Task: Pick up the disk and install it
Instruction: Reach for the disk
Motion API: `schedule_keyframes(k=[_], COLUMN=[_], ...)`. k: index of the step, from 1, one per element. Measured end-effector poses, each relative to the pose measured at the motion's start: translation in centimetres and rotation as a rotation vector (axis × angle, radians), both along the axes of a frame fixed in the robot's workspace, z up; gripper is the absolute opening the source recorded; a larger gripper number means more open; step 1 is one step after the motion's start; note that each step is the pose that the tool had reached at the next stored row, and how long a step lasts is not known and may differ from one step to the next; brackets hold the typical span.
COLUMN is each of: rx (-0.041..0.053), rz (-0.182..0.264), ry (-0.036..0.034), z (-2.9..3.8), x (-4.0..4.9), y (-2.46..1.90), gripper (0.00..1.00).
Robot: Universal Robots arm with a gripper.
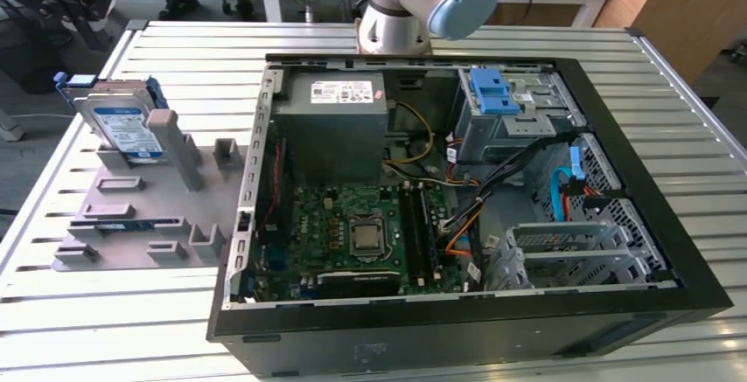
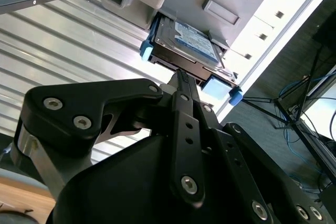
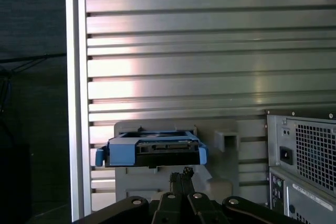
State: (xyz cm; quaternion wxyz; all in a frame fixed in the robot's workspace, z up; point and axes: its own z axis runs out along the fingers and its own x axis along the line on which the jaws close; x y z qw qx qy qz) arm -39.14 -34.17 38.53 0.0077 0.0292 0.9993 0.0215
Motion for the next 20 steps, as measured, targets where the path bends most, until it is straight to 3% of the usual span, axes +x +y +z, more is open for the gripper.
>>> schedule_keyframes(k=[20], rx=[0.0000], rz=[0.000], ry=[0.0001], z=[-0.07], x=[-2.17], y=[0.01], gripper=[0.11])
